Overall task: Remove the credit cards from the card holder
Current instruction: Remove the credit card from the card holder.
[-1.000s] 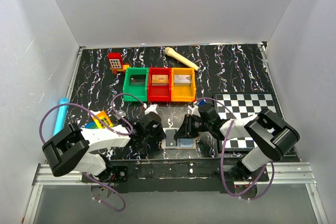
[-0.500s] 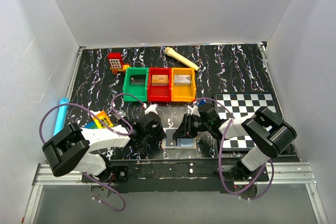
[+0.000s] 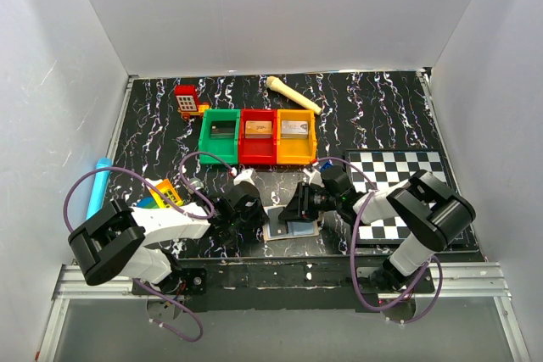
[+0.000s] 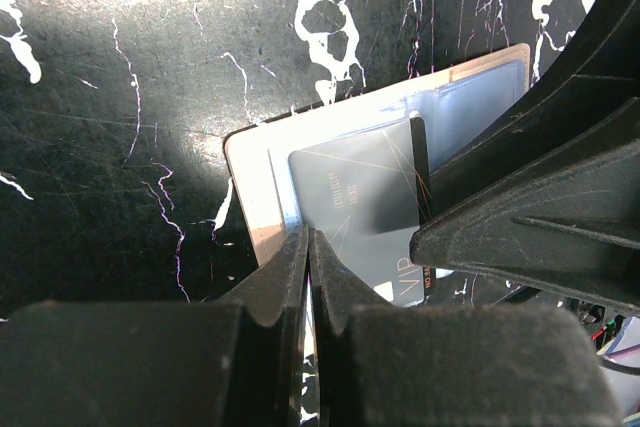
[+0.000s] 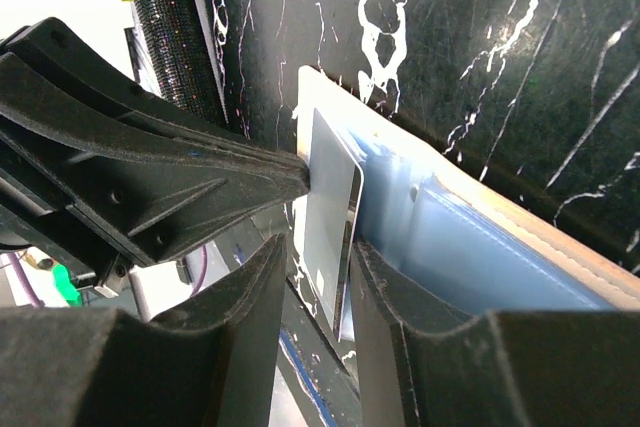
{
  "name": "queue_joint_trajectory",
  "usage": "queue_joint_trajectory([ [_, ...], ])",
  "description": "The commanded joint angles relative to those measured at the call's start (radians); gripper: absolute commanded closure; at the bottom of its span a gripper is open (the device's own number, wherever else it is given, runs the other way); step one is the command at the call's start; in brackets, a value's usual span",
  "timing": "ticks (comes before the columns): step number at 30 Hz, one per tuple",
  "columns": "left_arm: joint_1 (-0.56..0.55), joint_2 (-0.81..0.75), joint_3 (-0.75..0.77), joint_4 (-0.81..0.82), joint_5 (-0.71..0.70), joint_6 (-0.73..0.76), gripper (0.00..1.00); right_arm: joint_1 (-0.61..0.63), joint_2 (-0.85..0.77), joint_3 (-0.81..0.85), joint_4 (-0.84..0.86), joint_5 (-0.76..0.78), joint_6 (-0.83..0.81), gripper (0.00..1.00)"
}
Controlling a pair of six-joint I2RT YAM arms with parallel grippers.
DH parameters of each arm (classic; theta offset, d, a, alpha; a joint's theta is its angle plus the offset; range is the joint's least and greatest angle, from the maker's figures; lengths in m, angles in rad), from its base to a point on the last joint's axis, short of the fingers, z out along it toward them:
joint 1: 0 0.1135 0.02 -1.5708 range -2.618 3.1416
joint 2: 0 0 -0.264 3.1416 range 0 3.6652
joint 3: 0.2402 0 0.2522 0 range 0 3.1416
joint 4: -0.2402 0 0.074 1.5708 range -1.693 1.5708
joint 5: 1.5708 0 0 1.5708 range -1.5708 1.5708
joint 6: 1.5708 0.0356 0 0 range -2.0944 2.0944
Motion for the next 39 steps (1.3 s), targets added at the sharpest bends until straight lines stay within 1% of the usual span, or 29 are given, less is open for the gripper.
queue_joint_trajectory([
  [1,-0.003,0.01,-0.002,0.026,0.018,0.004,1.0,0.0,0.031,0.009,0.119,-0.069,0.033,0.61],
  [11,-0.003,0.019,0.001,0.035,0.03,0.015,1.0,0.002,0.082,0.023,0.177,-0.124,0.059,0.62],
  [23,-0.001,-0.019,-0.025,0.009,-0.009,-0.024,1.0,-0.029,0.005,-0.006,0.09,-0.102,0.019,0.65],
  [39,-0.001,-0.007,-0.019,0.004,-0.017,-0.034,1.0,-0.041,-0.061,-0.02,0.006,-0.09,-0.027,0.69],
])
